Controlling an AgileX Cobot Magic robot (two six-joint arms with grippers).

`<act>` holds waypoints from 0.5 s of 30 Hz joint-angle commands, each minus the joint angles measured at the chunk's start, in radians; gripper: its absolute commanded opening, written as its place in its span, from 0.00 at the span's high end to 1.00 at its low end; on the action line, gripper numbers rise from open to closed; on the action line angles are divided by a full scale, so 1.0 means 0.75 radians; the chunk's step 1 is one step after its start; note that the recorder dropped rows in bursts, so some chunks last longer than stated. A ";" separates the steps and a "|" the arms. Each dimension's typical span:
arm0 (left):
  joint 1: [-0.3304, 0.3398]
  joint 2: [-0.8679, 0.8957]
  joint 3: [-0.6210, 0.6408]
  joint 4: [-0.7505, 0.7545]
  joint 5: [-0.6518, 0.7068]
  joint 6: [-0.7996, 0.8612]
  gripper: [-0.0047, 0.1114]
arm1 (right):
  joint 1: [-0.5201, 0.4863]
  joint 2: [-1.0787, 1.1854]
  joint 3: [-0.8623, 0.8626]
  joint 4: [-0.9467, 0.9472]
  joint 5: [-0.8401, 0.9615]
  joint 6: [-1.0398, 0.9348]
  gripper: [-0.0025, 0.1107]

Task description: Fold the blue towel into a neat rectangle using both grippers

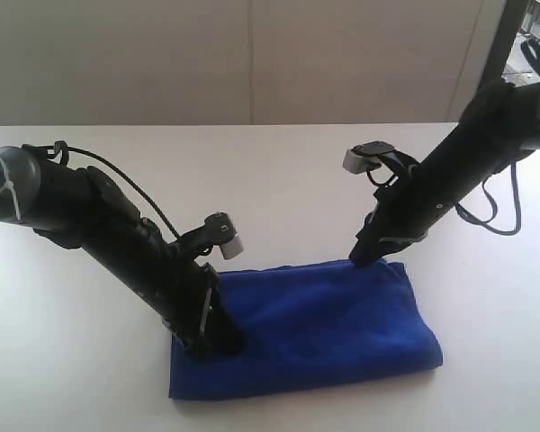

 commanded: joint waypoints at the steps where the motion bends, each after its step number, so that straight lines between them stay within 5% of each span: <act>1: -0.006 0.018 0.007 0.029 -0.031 0.005 0.96 | 0.003 0.004 -0.001 -0.005 -0.045 -0.018 0.98; 15: -0.006 -0.003 0.004 0.035 -0.069 0.005 0.96 | 0.003 -0.047 -0.032 -0.016 -0.102 -0.038 0.98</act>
